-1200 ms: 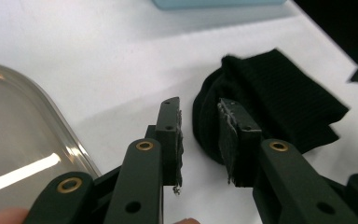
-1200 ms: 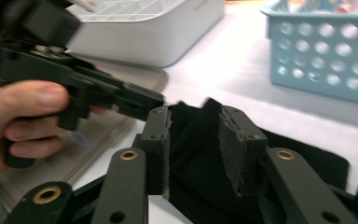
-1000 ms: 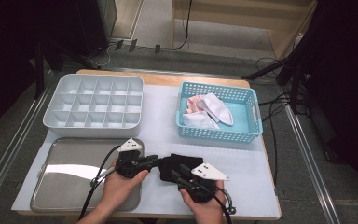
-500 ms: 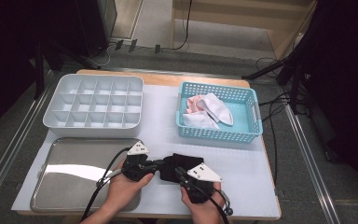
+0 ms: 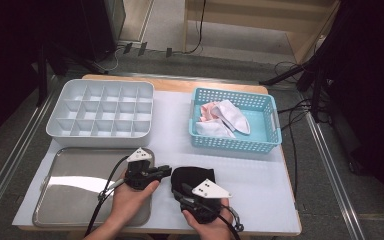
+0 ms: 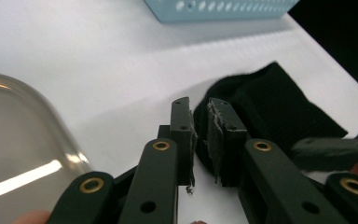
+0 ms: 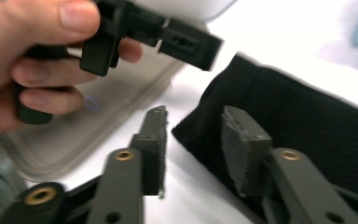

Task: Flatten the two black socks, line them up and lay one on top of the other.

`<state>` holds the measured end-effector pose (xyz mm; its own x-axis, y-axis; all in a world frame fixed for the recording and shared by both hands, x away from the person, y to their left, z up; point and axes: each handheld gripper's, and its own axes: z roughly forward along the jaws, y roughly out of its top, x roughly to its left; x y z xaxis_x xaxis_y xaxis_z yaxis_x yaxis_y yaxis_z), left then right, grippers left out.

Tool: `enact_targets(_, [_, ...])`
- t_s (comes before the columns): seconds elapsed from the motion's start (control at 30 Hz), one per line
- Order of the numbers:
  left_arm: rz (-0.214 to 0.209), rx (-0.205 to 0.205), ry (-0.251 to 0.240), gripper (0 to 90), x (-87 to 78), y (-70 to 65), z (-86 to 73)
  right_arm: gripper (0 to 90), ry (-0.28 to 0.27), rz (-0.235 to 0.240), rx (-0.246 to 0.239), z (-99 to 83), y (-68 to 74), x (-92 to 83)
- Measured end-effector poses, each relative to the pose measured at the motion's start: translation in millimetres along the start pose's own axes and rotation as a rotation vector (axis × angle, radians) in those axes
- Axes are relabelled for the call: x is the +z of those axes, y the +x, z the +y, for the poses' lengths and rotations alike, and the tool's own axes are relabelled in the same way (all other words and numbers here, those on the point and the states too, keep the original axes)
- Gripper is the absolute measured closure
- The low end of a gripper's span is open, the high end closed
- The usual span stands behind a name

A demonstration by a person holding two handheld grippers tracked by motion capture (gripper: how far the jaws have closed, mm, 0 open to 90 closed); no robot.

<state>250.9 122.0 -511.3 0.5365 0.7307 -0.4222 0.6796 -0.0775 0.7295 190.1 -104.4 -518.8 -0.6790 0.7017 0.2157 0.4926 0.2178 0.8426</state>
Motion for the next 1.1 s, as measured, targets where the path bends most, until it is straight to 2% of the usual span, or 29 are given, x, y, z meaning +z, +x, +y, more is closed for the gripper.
enact_targets(0.07, [-0.009,0.007,-0.016,80.3,-3.8,-2.8,1.7,57.3,-0.054,-0.012,0.021,2.4,-6.7,-16.6])
enact_targets(0.13, [-0.020,0.022,-0.020,78.6,-6.1,-8.1,2.5,57.6,-0.097,-0.052,0.046,2.8,-17.3,-36.4])
enact_targets(0.2, [-0.036,0.047,-0.015,77.5,-7.1,-14.1,2.8,58.7,-0.121,-0.111,0.104,-1.0,-31.9,-55.9])
enact_targets(0.27, [-0.050,0.047,-0.012,74.8,-6.8,-18.0,2.7,59.0,-0.123,-0.171,0.165,-9.3,-48.2,-71.9])
enact_targets(0.33, [-0.064,0.053,-0.001,71.9,-5.4,-20.7,2.1,57.8,-0.092,-0.221,0.188,-19.8,-59.9,-81.6])
enact_targets(0.4, [-0.064,0.059,0.012,68.8,-2.2,-23.5,0.3,52.9,-0.068,-0.223,0.199,-28.3,-64.7,-84.9])
enact_targets(0.47, [-0.062,0.076,0.031,67.4,1.9,-26.7,-2.1,47.4,-0.024,-0.200,0.181,-33.1,-62.6,-81.2])
enact_targets(0.57, [-0.034,0.098,0.046,64.2,8.3,-31.8,-5.2,40.3,0.034,-0.199,0.138,-36.3,-53.3,-68.5])
enact_targets(0.63, [-0.018,0.110,0.060,64.1,11.8,-32.2,-6.6,37.9,0.067,-0.220,0.096,-36.7,-48.1,-58.9])
enact_targets(0.67, [0.000,0.117,0.065,66.1,13.6,-31.9,-7.2,37.9,0.088,-0.238,0.079,-37.2,-45.9,-54.9])
enact_targets(0.7, [0.012,0.124,0.070,69.7,14.6,-30.9,-7.6,39.0,0.086,-0.254,0.051,-37.4,-44.3,-52.7])
enact_targets(0.8, [0.016,0.119,0.070,82.4,15.3,-26.1,-6.8,47.7,0.091,-0.295,0.024,-35.6,-44.2,-50.1])
enact_targets(0.87, [0.003,0.117,0.067,89.3,14.6,-23.8,-5.7,59.1,0.072,-0.312,0.020,-34.0,-47.3,-50.5])
enact_targets(0.93, [-0.002,0.118,0.069,90.0,15.0,-21.6,-5.0,70.5,0.051,-0.324,0.010,-31.3,-49.8,-51.4])
enact_targets(1.0, [-0.006,0.111,0.071,90.0,15.6,-19.7,-4.8,76.2,0.035,-0.345,0.004,-28.3,-53.2,-52.1])
enact_targets(1.1, [-0.019,0.105,0.071,90.0,16.9,-17.7,-5.2,78.3,0.025,-0.355,0.015,-27.3,-57.8,-51.9])
